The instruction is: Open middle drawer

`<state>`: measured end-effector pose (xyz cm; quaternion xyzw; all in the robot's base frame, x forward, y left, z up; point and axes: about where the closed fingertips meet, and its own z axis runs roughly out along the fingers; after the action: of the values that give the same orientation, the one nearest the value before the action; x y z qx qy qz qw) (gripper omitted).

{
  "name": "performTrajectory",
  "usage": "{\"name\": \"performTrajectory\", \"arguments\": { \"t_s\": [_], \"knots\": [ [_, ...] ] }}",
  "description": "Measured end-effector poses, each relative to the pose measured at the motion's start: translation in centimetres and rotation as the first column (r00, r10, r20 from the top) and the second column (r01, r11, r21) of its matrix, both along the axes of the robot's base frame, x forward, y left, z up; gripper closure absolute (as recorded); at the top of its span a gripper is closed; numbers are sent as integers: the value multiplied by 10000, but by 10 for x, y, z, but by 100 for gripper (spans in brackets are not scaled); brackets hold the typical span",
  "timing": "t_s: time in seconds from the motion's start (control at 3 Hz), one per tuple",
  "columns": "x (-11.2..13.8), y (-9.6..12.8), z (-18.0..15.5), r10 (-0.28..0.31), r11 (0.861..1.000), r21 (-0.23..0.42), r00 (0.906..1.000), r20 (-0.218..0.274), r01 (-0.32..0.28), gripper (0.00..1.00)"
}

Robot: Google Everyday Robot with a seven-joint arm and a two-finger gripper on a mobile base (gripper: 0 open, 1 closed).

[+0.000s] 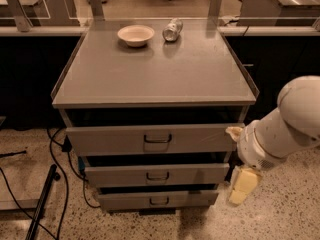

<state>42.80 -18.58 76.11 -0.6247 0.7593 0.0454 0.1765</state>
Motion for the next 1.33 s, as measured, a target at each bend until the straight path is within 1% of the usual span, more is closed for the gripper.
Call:
{"name": "performTrajectory", "arguments": {
  "t_s": [0.33, 0.67, 1.0, 1.33],
  "knots": [
    [7, 9, -53, 511, 9985, 174, 9986, 143, -513, 0],
    [21, 21, -108, 829, 9957, 390, 9959, 354, -843, 0],
    [35, 32, -162, 1035, 9930, 536, 9938, 414, -1056, 0],
    [50, 40, -230, 977, 9942, 446, 9952, 33, -977, 0]
  ]
}}
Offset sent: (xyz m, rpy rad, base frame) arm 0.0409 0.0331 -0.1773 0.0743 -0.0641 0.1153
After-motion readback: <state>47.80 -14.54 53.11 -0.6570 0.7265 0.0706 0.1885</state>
